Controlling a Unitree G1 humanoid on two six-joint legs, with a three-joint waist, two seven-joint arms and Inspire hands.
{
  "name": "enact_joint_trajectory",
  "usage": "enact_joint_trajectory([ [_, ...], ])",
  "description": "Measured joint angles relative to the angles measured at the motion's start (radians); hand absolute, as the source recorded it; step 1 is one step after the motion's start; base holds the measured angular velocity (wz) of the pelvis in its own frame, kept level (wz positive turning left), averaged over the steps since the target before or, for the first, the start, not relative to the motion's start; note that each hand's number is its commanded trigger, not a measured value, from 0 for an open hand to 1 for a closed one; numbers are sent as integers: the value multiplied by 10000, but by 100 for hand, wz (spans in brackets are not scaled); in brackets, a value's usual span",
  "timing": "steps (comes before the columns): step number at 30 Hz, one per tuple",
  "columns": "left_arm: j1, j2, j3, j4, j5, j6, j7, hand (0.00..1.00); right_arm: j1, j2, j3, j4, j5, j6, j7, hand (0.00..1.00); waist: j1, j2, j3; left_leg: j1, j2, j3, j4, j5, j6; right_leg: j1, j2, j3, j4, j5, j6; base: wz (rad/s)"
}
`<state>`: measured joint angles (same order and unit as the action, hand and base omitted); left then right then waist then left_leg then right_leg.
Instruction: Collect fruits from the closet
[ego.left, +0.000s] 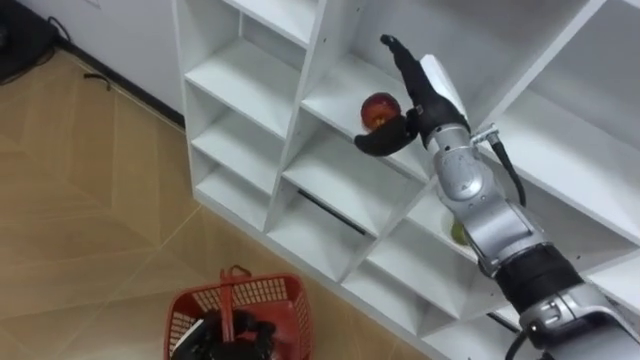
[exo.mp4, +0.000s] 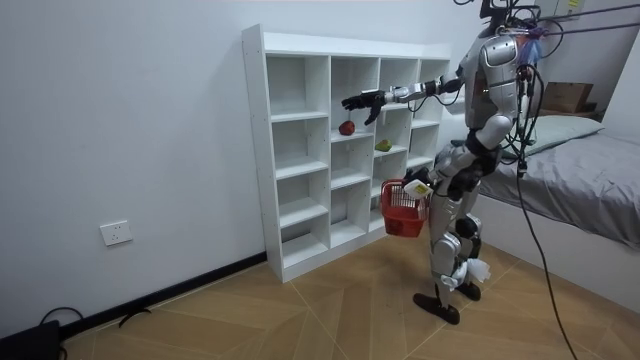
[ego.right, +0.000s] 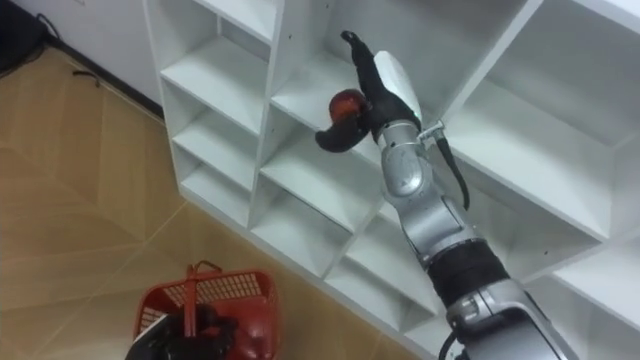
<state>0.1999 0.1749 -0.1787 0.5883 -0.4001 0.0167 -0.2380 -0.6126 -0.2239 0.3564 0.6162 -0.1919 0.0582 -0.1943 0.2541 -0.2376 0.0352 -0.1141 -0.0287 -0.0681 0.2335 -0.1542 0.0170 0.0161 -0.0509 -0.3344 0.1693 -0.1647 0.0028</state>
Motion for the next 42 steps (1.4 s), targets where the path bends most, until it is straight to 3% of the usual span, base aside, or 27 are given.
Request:
enact_joint_trajectory([
  [13,-667,13,-18,567,-4,80,-2,100,-983,-321,7,2082,68,22,12,0,27,-155,71,-756,-4,-126,198,9,-11,-635,-1,-228,22,7,-11,3],
  [18,-1145,-56,-38,1007,2,83,2,100,-1155,-643,5,2439,20,45,-18,0,330,-252,139,-1198,3,-146,263,18,-16,-1050,9,-264,22,15,-24,1],
  [20,-1212,-64,-39,1011,2,83,2,100,-1160,-642,5,2452,20,45,-34,0,397,-281,202,-1240,1,-150,263,17,-15,-1089,8,-268,9,14,-24,0],
  [27,-1426,-90,-45,1211,0,47,3,100,-1709,-630,6,2984,-91,23,-134,0,526,-345,296,-1611,-6,-181,355,17,-14,-1412,7,-264,16,19,-32,1],
  [39,-1742,-133,-239,1433,-12,-1,87,100,-2123,-619,1,3256,-100,-27,-436,0,590,-312,374,-2073,10,-164,463,17,-14,-1830,17,-253,46,49,-78,-1],
  [41,-1801,-157,-246,1533,-28,-15,90,100,-2193,-616,-2,3264,-100,-27,-438,16,593,-290,392,-2082,5,-164,463,17,-14,-1842,12,-254,46,49,-78,0],
  [42,-1879,-186,-247,1668,-29,-17,93,100,-2250,-610,-2,3264,-99,-27,-437,64,594,-272,410,-2085,5,-165,462,16,-14,-1846,11,-255,46,49,-78,0],
])
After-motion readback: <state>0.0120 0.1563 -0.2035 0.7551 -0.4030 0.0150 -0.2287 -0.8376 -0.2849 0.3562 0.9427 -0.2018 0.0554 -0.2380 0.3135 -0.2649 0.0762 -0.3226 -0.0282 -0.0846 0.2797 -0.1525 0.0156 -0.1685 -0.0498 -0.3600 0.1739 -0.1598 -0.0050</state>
